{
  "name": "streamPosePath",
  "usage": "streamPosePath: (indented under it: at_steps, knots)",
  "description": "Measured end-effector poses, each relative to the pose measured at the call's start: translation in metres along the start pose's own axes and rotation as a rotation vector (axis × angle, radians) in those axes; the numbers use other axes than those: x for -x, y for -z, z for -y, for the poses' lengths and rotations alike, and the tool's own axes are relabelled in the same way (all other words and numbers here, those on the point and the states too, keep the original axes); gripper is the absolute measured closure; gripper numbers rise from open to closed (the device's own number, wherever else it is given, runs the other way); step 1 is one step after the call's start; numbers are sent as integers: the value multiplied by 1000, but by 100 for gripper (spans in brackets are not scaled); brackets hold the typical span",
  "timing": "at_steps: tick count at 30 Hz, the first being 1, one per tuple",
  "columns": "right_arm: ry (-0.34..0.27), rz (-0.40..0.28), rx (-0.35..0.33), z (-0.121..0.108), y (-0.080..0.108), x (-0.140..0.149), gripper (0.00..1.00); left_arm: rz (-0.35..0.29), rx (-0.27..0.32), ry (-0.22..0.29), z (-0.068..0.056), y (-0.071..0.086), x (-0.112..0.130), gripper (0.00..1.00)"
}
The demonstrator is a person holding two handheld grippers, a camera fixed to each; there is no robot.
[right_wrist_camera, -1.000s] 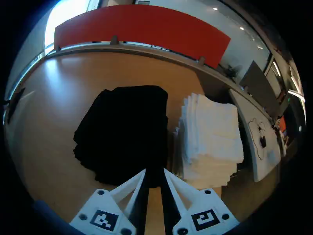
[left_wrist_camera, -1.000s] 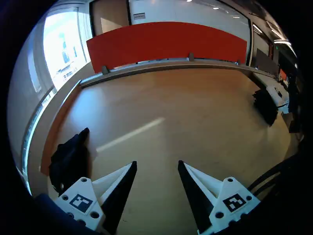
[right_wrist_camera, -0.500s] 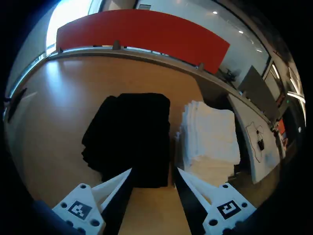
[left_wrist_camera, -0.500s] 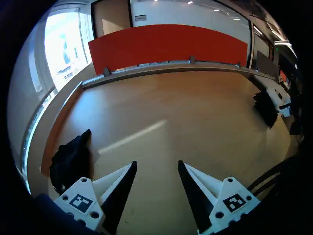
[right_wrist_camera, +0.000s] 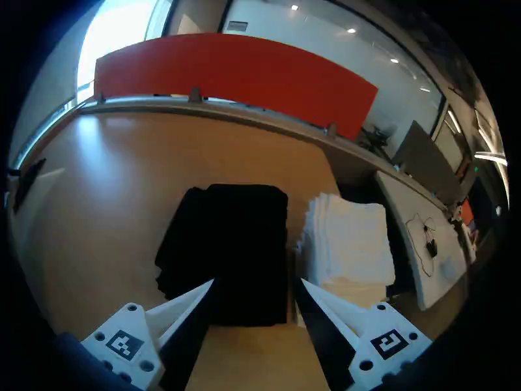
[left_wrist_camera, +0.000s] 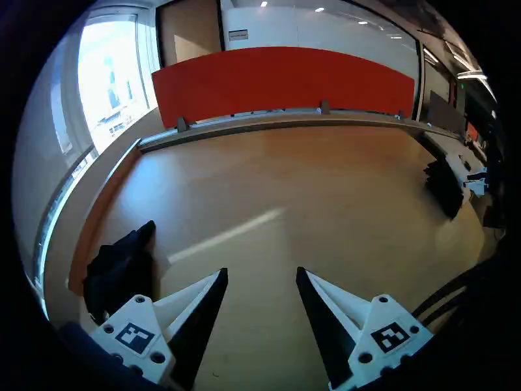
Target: Fold towel
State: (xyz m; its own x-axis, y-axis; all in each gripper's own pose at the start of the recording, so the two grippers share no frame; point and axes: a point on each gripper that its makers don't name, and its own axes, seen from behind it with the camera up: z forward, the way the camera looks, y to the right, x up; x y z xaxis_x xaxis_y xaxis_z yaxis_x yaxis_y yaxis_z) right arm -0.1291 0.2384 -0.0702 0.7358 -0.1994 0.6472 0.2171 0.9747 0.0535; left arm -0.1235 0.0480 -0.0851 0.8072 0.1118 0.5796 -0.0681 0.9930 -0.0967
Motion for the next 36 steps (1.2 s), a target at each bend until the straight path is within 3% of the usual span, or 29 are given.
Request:
streamPosePath:
  at_steps: [12,24,36]
  knots:
    - [-89,-212,40,9,21,-58,17,-59,-18,6,12,-6,-24,23]
    - [-259,-407,28,17,39,-107,16,-133,-30,9,17,-8,-49,23]
    - [-231,-462,47,33,46,-133,16,-234,-55,48,29,-13,-77,23]
